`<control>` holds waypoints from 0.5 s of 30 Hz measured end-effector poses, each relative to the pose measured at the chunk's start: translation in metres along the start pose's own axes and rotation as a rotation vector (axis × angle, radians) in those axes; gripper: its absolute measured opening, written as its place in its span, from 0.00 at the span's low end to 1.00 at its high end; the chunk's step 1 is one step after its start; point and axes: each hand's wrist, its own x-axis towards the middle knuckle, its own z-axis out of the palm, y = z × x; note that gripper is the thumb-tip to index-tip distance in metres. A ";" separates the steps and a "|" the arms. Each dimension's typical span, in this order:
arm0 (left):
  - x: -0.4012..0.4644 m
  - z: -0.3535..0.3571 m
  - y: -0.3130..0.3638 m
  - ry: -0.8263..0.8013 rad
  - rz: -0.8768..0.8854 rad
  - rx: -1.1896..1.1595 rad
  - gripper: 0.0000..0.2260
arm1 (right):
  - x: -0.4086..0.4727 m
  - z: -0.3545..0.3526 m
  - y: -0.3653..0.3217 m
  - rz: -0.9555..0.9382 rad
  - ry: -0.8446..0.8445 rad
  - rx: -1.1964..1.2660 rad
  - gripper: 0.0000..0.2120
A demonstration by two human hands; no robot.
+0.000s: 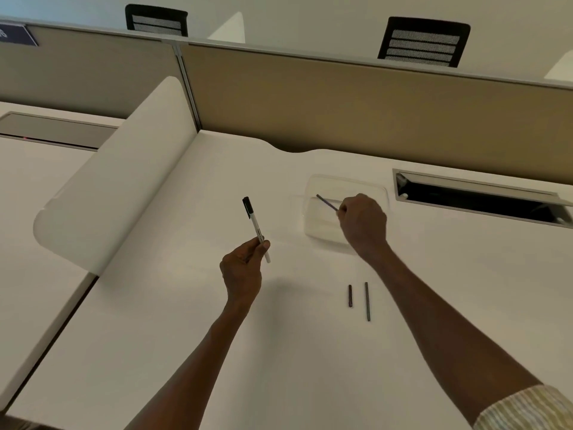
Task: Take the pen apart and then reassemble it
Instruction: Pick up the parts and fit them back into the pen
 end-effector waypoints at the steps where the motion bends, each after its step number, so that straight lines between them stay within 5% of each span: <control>1: -0.001 0.001 0.000 -0.004 -0.012 -0.016 0.07 | 0.006 0.000 0.007 -0.008 -0.028 -0.034 0.08; 9: -0.011 0.011 0.003 -0.043 -0.103 -0.086 0.06 | 0.032 0.010 0.030 -0.087 -0.271 -0.133 0.06; 15: -0.018 0.017 0.005 -0.056 -0.165 -0.126 0.05 | 0.032 0.021 0.036 -0.089 -0.276 -0.046 0.04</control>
